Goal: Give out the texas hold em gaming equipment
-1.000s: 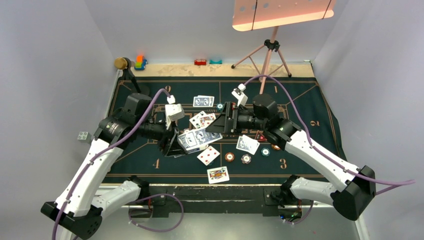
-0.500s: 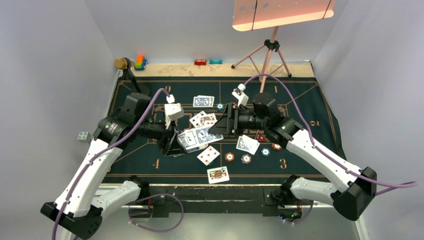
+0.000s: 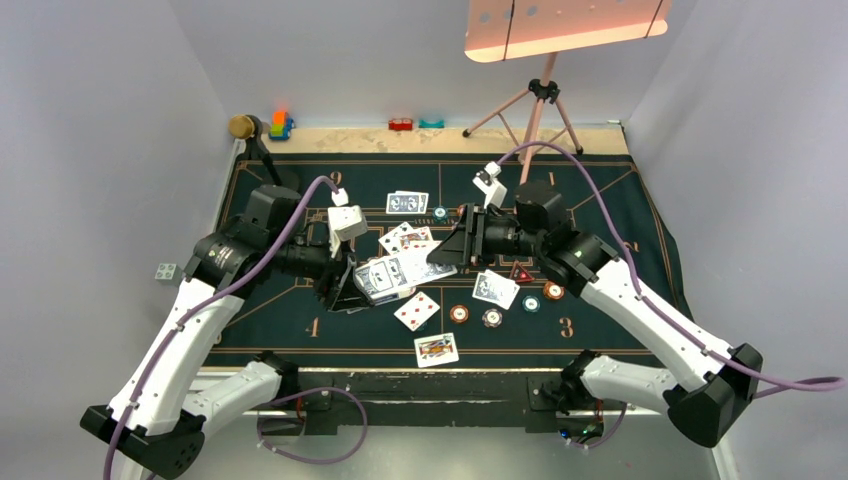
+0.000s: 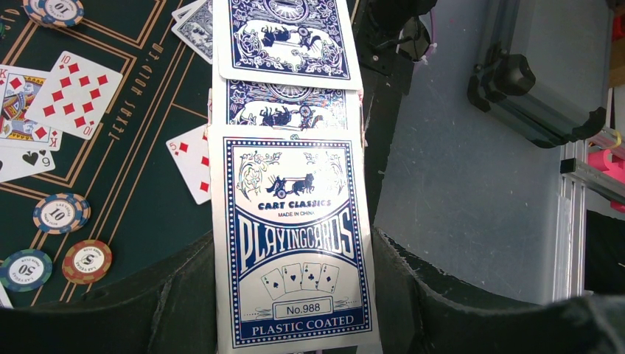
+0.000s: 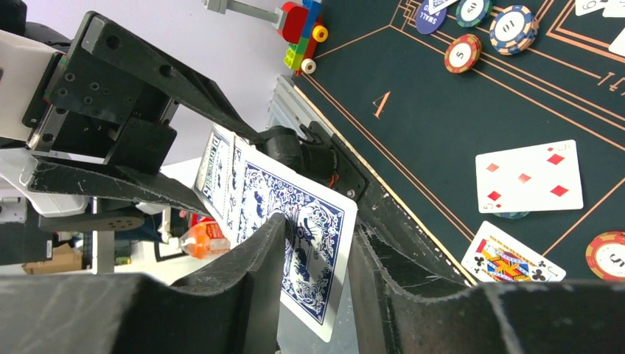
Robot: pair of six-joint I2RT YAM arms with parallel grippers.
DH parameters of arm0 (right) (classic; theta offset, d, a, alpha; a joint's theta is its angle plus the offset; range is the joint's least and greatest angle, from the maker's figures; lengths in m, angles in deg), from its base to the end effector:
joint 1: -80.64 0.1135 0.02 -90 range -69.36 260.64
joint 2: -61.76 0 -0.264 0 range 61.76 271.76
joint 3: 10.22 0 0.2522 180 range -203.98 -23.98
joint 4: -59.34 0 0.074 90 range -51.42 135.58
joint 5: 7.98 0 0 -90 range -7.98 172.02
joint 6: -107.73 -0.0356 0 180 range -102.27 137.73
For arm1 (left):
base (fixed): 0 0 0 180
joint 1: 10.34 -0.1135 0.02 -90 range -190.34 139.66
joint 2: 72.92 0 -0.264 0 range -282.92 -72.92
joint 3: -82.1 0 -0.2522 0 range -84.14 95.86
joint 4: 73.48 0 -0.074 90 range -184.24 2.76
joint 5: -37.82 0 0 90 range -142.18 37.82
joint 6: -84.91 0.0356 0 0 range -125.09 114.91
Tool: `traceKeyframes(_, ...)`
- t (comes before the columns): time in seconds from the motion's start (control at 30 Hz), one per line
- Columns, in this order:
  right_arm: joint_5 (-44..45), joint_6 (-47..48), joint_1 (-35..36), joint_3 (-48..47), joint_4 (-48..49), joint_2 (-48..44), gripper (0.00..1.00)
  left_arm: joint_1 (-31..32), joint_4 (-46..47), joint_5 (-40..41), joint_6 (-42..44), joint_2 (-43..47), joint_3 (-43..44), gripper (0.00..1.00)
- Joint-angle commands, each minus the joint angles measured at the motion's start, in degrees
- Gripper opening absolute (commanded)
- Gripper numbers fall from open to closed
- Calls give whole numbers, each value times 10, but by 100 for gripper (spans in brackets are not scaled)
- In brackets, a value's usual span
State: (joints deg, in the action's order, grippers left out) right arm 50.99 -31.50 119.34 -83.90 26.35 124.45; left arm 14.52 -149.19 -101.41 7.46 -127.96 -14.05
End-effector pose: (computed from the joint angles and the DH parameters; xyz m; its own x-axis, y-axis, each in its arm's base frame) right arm 0.1784 0.1665 0.3570 -0.8792 0.1272 -0.4592 -0.3720 0.4189 0.8283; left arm 0.1304 -0.0901 0.3804 -0.4850 0.3811 -0.7871 0.8702 0.2993 -0.3913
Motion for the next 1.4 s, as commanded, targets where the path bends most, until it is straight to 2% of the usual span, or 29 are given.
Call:
traceKeyframes(0.0,2,15,-12,-26,-10,-18,37,-3,13,-15,0,7,29,0)
traceKeyframes(0.4,-4,25,-25,-36,-22,-26,26,-3,12,-15,0,6,29,0)
traceKeyframes(1.1,-11,36,-53,-67,-57,-44,1,-3,9,-12,2,8,29,0)
traceKeyframes(1.37,-20,31,-55,-59,-44,-45,2,-3,10,-14,0,9,30,0)
